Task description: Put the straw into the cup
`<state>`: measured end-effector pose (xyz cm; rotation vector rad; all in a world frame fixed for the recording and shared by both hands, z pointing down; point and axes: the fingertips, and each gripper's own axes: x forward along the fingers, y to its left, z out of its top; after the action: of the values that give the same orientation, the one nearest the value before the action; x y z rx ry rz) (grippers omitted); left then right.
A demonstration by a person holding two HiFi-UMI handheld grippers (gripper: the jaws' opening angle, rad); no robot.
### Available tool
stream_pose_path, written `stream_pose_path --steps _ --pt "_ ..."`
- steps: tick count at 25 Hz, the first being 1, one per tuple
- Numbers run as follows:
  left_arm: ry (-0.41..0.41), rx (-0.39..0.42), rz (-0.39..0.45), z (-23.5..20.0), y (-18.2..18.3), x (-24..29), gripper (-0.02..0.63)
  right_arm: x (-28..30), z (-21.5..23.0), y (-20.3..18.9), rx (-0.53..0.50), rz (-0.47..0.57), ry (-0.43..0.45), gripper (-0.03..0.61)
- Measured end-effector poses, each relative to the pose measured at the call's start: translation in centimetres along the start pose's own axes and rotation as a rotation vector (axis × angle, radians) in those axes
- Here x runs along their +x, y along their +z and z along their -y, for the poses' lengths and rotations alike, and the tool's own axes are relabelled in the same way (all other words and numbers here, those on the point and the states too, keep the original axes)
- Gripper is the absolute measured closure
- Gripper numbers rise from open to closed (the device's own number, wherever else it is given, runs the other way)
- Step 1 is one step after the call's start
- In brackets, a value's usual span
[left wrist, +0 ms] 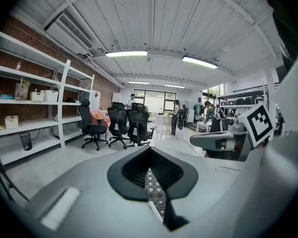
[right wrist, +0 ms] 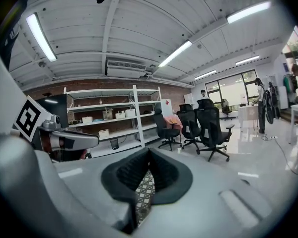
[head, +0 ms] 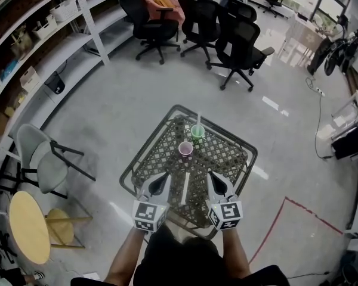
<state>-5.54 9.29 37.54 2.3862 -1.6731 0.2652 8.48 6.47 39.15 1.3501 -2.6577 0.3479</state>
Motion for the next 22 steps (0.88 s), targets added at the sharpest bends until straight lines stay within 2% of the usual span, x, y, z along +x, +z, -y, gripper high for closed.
stream_pose_path --steps 10,22 --pt "-0.111 0.009 -0.083 -2.7 -3.7 3.3 0.607 3.1 -0.1 -4.2 0.071 -0.080 -0.095 0.575" --pt "-0.243 -0.012 -0.224 -5.2 -10.3 8.1 0.609 7.0 0.6 -10.5 0.170 -0.165 -0.217 0.575"
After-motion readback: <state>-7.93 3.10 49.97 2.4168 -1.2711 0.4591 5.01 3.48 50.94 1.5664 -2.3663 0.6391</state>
